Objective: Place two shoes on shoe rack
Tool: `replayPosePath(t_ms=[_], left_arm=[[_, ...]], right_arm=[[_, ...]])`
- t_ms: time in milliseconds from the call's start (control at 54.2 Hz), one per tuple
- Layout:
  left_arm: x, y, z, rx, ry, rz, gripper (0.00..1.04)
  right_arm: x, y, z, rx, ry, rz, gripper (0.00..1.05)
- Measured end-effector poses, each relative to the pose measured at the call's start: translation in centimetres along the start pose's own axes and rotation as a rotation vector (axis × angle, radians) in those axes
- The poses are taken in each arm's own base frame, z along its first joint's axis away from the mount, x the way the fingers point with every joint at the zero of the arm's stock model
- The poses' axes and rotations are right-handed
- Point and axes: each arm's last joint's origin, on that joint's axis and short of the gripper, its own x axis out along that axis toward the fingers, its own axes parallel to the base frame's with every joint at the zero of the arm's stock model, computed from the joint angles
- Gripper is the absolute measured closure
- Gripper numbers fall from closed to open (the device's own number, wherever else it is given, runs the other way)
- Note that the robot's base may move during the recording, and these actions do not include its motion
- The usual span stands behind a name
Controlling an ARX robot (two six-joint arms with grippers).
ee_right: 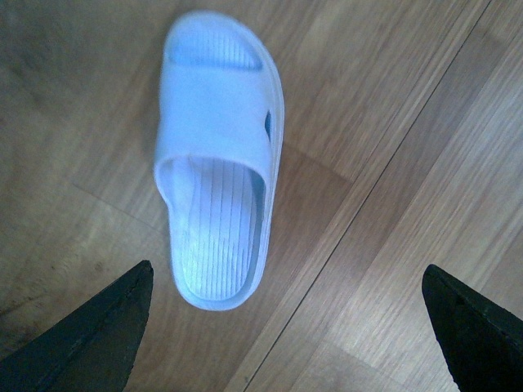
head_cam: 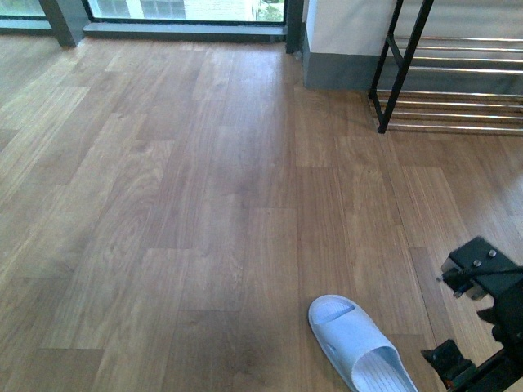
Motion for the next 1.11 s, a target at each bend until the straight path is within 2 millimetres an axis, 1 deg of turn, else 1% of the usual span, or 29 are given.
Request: replayPosePath(t_ms=[37,129,258,388,462,609,757,886,905,960,997,1052,1108], left_arm=[[0.0,0.0,0.0,0.0,0.0,0.0,1.03],[0.0,0.0,0.0,0.0,0.0,0.0,1.03],[0.0,0.0,0.0,0.0,0.0,0.0,1.03],[0.0,0.0,0.0,0.0,0.0,0.0,1.03],[0.0,0.0,0.0,0.0,0.0,0.0,1.03],[0.0,0.0,0.0,0.0,0.0,0.0,1.03],[0.0,0.0,0.0,0.0,0.0,0.0,1.03],[0.0,0.0,0.0,0.0,0.0,0.0,1.03],[0.0,0.0,0.0,0.0,0.0,0.0,1.03],[0.0,0.0,0.0,0.0,0.0,0.0,1.03],[0.0,0.0,0.0,0.0,0.0,0.0,1.03],[0.0,0.0,0.0,0.0,0.0,0.0,1.03],[0.0,0.0,0.0,0.0,0.0,0.0,1.03]], right_arm=[[1.6,0.2,-0.9,-0.01,0.036,0.009,0.09],[4.3,0.6,-2.0,-0.017,0.091,0.032,0.09],[7.4,1.1,-1.8,-0.016,0.091,0.048,0.09],[9.8,2.0,-1.7,-0.013,0.09,0.068,0.09],[11.2,2.0,-1.7,-0.015,0.087,0.066,0.09],[13.4,1.3,-1.7,0.0,0.097,0.051,0.09],[14.8,0.0,-1.3,0.024,0.086,0.023,0.09],[16.1,-0.5,-0.7,0.053,0.016,0.028,0.09],[16.3,-0.4,-0.7,0.062,0.006,0.033,0.1],[16.8,-0.3,-0.3,0.088,-0.015,0.043,0.2],[16.9,-0.2,-0.2,0.099,-0.019,0.043,0.23],[17.3,-0.1,0.0,0.124,-0.028,0.049,0.32],[17.5,-0.1,0.2,0.14,-0.037,0.052,0.37]])
